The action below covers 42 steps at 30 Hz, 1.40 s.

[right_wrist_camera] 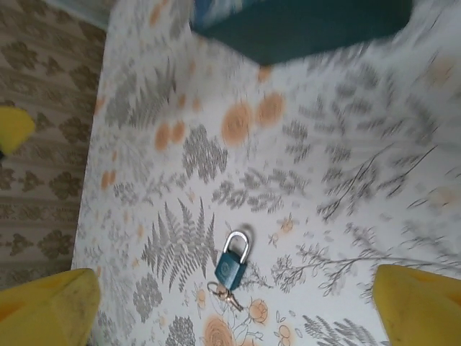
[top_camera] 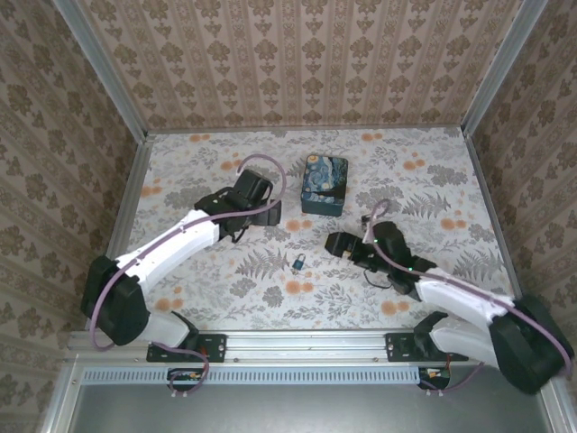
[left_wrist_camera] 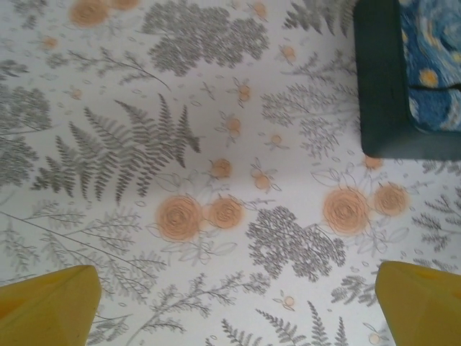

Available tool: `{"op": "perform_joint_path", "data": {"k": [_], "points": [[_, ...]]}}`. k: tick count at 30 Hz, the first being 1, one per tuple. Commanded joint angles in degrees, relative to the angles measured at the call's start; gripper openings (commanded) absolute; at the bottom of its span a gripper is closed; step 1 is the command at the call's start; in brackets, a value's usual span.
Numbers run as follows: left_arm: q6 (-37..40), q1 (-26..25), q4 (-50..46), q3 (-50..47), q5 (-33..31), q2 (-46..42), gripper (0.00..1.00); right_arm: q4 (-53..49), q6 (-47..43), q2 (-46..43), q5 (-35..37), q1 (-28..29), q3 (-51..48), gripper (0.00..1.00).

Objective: Unlock the padlock with the key

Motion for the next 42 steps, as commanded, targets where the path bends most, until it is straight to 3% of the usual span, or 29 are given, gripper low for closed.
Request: {"op": "perform_joint_path", "data": {"k": [1,5,8,15,17,23,30,34,37,39,42], "points": [[-0.28,1.82,1.12,-1.86,-3.33,-3.45,1.0,-15.03,-7.74,-5.42,1.69,-5.57,4.64,0.99],[1.75,4.45,4.02,-3.93,-5.07,-6.95,1.0,-20.59,-12.79,-6.53,4.84,-12.38,9.34,1.0],[7.41,4.55,10.34,-7.98,-10.29,-11.33,1.0,-21.15,-16.63,-5.96,10.96,-16.27,12.26,1.0],[19.9,7.29,24.03,-16.91,-17.5,-18.68,1.0,-10.26,-26.16,-0.79,24.64,-22.38,12.98,0.99],[19.5,10.61,25.9,-19.18,-17.13,-20.41,1.0,-6.83,-27.22,2.9,28.06,-23.58,12.62,0.99],[23.43,24.85,37.47,-29.52,-9.72,-25.09,1.0,16.27,-35.74,8.05,33.45,-23.7,2.27,0.99],[25.12,30.03,51.88,-37.92,-3.73,-20.62,1.0,25.48,-38.59,15.77,30.75,-24.24,-0.58,0.99],[26.06,31.0,65.49,-42.33,-2.22,-11.27,1.0,36.69,-39.84,21.68,30.33,-24.57,-3.59,1.0],[28.91,31.15,74.36,-42.94,-1.35,-2.87,1.0,41.14,-40.02,23.64,25.35,-25.57,-4.22,0.99],[30.68,31.37,73.39,-41.03,0.06,-1.17,1.0,47.98,-40.06,27.75,22.11,-26.26,-6.1,1.0],[31.69,32.6,80.84,-42.56,3.6,3.17,1.0,57.93,-42.1,34.03,17.35,-26.18,-8.09,0.99]]}}
